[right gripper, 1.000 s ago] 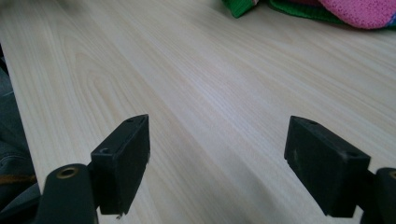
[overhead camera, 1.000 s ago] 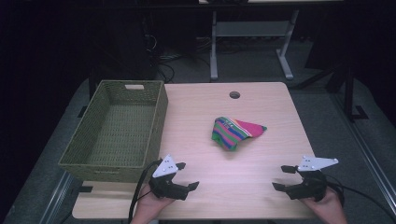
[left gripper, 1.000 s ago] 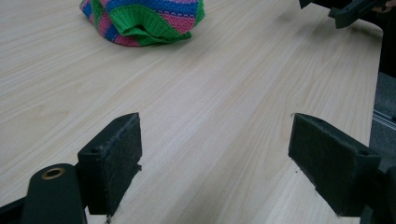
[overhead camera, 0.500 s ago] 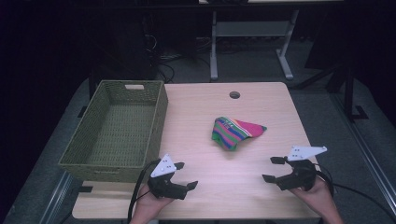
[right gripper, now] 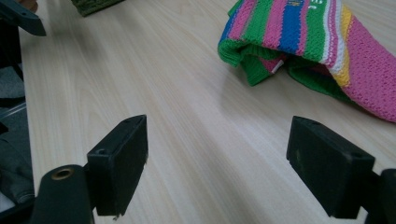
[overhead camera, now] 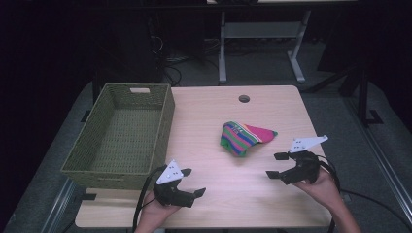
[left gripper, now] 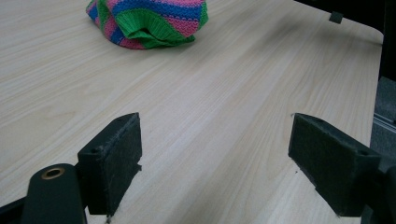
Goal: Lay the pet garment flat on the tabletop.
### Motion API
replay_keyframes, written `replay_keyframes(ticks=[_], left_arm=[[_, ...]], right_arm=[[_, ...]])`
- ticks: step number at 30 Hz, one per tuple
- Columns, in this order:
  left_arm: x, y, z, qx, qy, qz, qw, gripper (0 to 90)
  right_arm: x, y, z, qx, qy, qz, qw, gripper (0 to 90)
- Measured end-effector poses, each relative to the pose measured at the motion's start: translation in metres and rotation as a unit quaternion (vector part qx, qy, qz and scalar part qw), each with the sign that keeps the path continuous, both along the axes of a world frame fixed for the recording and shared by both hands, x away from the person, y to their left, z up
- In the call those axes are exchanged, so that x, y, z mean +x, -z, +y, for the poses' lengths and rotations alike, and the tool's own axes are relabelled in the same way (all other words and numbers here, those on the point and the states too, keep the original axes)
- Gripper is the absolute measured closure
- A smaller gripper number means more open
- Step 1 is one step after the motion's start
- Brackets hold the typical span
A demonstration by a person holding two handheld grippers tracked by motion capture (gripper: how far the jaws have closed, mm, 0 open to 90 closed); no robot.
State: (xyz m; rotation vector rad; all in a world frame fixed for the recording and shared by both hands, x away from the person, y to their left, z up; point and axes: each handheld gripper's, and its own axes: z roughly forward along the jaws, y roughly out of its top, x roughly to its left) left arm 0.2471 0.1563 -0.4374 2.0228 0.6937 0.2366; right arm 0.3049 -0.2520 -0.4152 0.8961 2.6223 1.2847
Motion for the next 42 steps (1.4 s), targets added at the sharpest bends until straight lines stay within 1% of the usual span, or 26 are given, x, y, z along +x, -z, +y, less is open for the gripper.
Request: replay_keyframes(ticks=[1, 5, 8, 11, 13, 16, 17, 20, 21, 22, 24, 25, 32, 33, 36, 37, 39, 42], left_arm=[[0.000, 0.000, 0.000, -0.002, 0.000, -0.001, 1.0000, 17.0], [0.000, -0.001, 0.000, -0.003, -0.001, -0.001, 1.0000, 16.9], [0.001, 0.000, 0.000, -0.001, 0.000, 0.000, 1.0000, 16.9], [0.001, 0.000, 0.000, 0.000, 0.002, 0.000, 1.0000, 16.9], [0.001, 0.000, 0.000, 0.001, 0.002, -0.001, 1.0000, 16.9], [0.002, 0.000, 0.000, 0.000, 0.002, 0.001, 1.0000, 16.9], [0.002, 0.000, 0.000, 0.001, 0.003, 0.001, 1.0000, 16.9], [0.001, 0.000, 0.000, -0.001, 0.002, 0.000, 1.0000, 17.0], [0.001, 0.000, 0.000, -0.001, 0.002, -0.001, 1.0000, 16.9], [0.001, 0.000, 0.000, -0.001, 0.002, -0.001, 1.0000, 16.9], [0.001, 0.000, 0.000, -0.003, 0.001, 0.001, 1.0000, 16.9], [0.002, 0.000, 0.000, 0.000, 0.003, 0.000, 1.0000, 16.9], [0.001, 0.000, -0.001, 0.000, 0.003, -0.001, 1.0000, 17.0], [0.001, 0.000, -0.001, -0.006, 0.000, 0.000, 1.0000, 16.9], [0.002, 0.000, 0.000, -0.002, 0.003, -0.004, 1.0000, 17.0], [0.002, 0.000, 0.000, -0.003, 0.002, -0.002, 1.0000, 16.9], [0.002, -0.001, 0.001, -0.003, 0.002, -0.003, 1.0000, 16.9], [0.002, -0.001, 0.001, -0.001, 0.002, -0.003, 1.0000, 16.9]], right_arm=[[0.004, -0.002, 0.002, -0.002, -0.001, 0.001, 1.0000, 20.2], [0.008, -0.005, 0.004, 0.003, -0.003, 0.000, 1.0000, 20.3], [0.016, -0.009, 0.008, -0.003, -0.007, 0.000, 1.0000, 20.2], [0.018, -0.011, 0.009, 0.001, -0.009, 0.003, 1.0000, 20.3], [0.023, -0.014, 0.011, 0.001, -0.009, 0.004, 1.0000, 20.2], [0.026, -0.016, 0.012, 0.000, -0.010, 0.005, 0.9999, 20.2], [0.028, -0.017, 0.013, 0.003, -0.011, 0.006, 0.9999, 20.3], [0.031, -0.018, 0.014, 0.002, -0.011, 0.008, 0.9999, 20.2], [0.033, -0.018, 0.014, 0.002, -0.013, 0.006, 0.9999, 20.3], [0.034, -0.019, 0.014, 0.003, -0.013, 0.010, 0.9999, 20.2], [0.036, -0.021, 0.016, -0.001, -0.014, 0.011, 0.9998, 20.2], [0.039, -0.022, 0.017, -0.001, -0.016, 0.009, 0.9998, 20.3], [0.046, -0.025, 0.021, -0.003, -0.020, 0.013, 0.9997, 20.3], [0.047, -0.027, 0.024, -0.006, -0.021, 0.012, 0.9997, 20.2], [0.049, -0.028, 0.026, -0.008, -0.023, 0.013, 0.9996, 20.3], [0.052, -0.029, 0.029, -0.012, -0.025, 0.015, 0.9995, 20.3], [0.054, -0.029, 0.031, -0.009, -0.028, 0.017, 0.9994, 20.3], [0.055, -0.029, 0.033, -0.012, -0.028, 0.019, 0.9994, 20.3]])
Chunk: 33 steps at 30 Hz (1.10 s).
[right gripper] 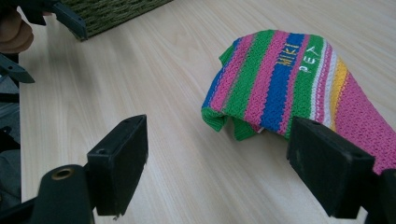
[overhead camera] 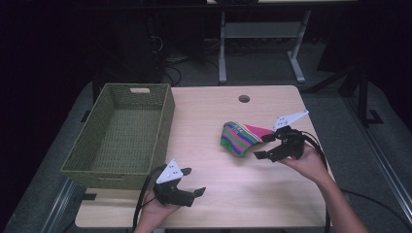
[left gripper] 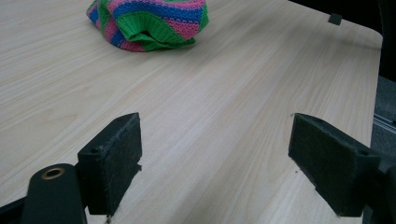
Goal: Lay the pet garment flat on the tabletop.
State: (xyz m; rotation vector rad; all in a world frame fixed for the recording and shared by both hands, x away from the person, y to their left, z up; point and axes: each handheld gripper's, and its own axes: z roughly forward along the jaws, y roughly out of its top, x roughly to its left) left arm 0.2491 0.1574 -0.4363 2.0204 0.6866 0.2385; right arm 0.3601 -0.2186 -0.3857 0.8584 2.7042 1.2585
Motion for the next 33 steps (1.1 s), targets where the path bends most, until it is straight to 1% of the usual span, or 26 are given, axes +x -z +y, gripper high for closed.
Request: replay_keyframes(ticks=[4, 10, 12, 13, 16, 17, 18, 19, 20, 21, 25, 31, 32, 33], left_arm=[[0.000, 0.000, 0.002, -0.001, -0.001, 0.001, 1.0000, 16.9], [0.001, -0.001, 0.002, -0.004, -0.002, 0.000, 1.0000, 17.0], [0.001, 0.000, 0.002, -0.001, 0.000, 0.001, 1.0000, 16.9], [0.001, 0.000, 0.002, -0.002, -0.001, 0.001, 1.0000, 16.9], [0.001, -0.001, 0.002, -0.001, 0.000, 0.000, 1.0000, 16.9], [0.002, -0.001, 0.002, -0.002, -0.001, 0.000, 1.0000, 16.9], [0.002, -0.001, 0.002, -0.003, -0.001, 0.000, 1.0000, 16.9], [0.001, -0.001, 0.002, -0.002, 0.000, 0.000, 1.0000, 16.9], [0.001, -0.001, 0.002, -0.002, 0.000, 0.000, 1.0000, 16.9], [0.001, -0.001, 0.002, -0.001, 0.000, 0.000, 1.0000, 16.9], [0.002, 0.000, 0.002, -0.004, -0.001, 0.003, 1.0000, 16.9], [0.002, -0.001, 0.002, -0.005, 0.000, 0.001, 1.0000, 16.9], [0.002, -0.001, 0.003, -0.005, 0.000, 0.001, 1.0000, 16.9], [0.002, -0.001, 0.003, -0.005, 0.000, 0.001, 1.0000, 17.0]], right_arm=[[0.006, -0.001, 0.004, -0.006, -0.004, 0.000, 1.0000, 20.3], [0.015, -0.004, 0.008, -0.014, -0.002, 0.003, 0.9999, 20.3], [0.018, -0.006, 0.009, -0.015, -0.002, 0.002, 0.9999, 20.5], [0.022, -0.007, 0.012, -0.018, -0.001, 0.004, 0.9998, 20.5], [0.026, -0.006, 0.014, -0.023, -0.002, 0.002, 0.9997, 20.6], [0.030, -0.005, 0.017, -0.023, -0.002, 0.006, 0.9997, 20.9], [0.030, -0.005, 0.017, -0.023, -0.002, 0.006, 0.9997, 20.9], [0.034, -0.003, 0.018, -0.023, -0.002, 0.014, 0.9996, 20.9], [0.034, -0.003, 0.018, -0.023, -0.002, 0.014, 0.9996, 20.9], [0.038, -0.001, 0.020, -0.032, -0.003, 0.016, 0.9994, 20.9], [0.043, 0.000, 0.024, -0.033, -0.002, 0.020, 0.9993, 20.9], [0.053, 0.001, 0.032, -0.047, -0.003, 0.026, 0.9986, 20.9], [0.055, 0.002, 0.032, -0.045, -0.005, 0.025, 0.9987, 20.9], [0.058, 0.002, 0.034, -0.050, -0.001, 0.029, 0.9984, 21.0]])
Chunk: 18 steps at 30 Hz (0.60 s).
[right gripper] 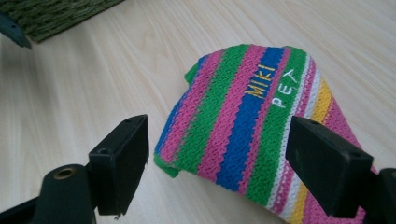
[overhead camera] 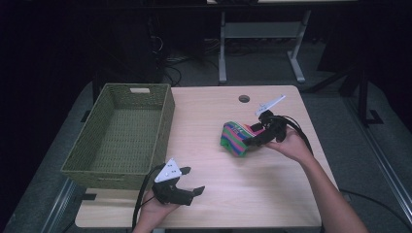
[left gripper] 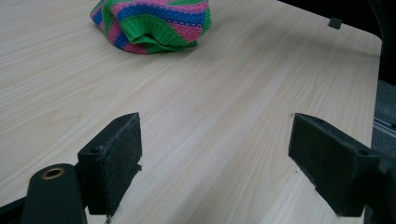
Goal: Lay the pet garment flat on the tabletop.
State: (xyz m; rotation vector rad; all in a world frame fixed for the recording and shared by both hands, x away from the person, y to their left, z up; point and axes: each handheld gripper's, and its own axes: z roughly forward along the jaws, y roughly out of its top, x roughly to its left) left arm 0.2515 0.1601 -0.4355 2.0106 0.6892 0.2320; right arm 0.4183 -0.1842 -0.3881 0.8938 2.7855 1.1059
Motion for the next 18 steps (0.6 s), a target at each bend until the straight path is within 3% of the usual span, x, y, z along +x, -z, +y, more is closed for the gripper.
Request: replay_keyframes(ticks=[18], left_arm=[[0.001, 0.001, -0.001, 0.003, 0.005, 0.003, 1.0000, 17.0]], right_arm=[[0.033, 0.027, 0.008, -0.023, 0.028, 0.022, 0.9991, 22.3]])
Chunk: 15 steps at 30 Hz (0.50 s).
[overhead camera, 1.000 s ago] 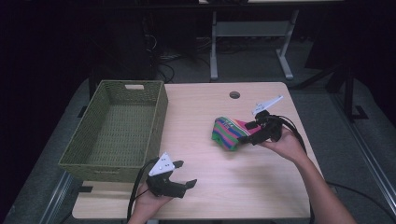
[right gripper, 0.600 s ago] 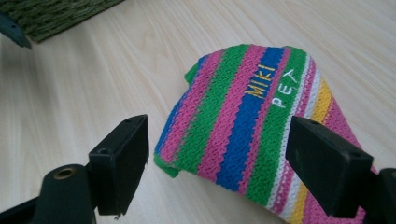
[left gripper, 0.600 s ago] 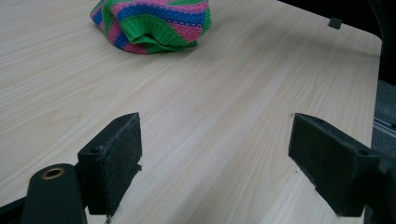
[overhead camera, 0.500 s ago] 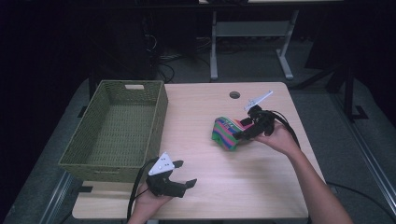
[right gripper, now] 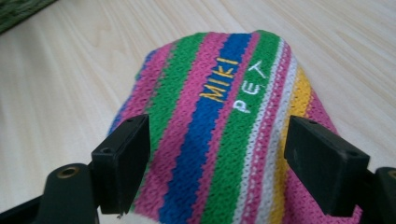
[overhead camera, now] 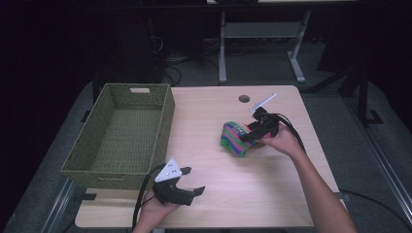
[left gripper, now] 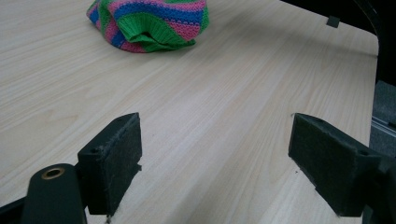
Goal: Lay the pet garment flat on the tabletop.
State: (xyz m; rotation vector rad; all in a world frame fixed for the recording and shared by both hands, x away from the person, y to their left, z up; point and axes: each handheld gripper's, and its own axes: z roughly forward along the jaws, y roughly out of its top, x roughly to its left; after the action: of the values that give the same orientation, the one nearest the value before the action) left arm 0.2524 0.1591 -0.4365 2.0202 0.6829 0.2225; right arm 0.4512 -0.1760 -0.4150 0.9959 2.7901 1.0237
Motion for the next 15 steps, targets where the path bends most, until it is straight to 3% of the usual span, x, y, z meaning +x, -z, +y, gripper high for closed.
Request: replay_keyframes(ticks=[9, 15], left_arm=[[0.000, 0.001, 0.000, 0.002, -0.001, 0.002, 1.0000, 17.1], [0.000, 0.001, 0.000, 0.003, 0.000, 0.002, 1.0000, 17.1]], right_arm=[[0.005, 0.015, 0.007, -0.024, 0.004, 0.015, 0.9996, 23.5], [0.007, 0.023, 0.013, -0.044, 0.003, 0.020, 0.9988, 29.8]])
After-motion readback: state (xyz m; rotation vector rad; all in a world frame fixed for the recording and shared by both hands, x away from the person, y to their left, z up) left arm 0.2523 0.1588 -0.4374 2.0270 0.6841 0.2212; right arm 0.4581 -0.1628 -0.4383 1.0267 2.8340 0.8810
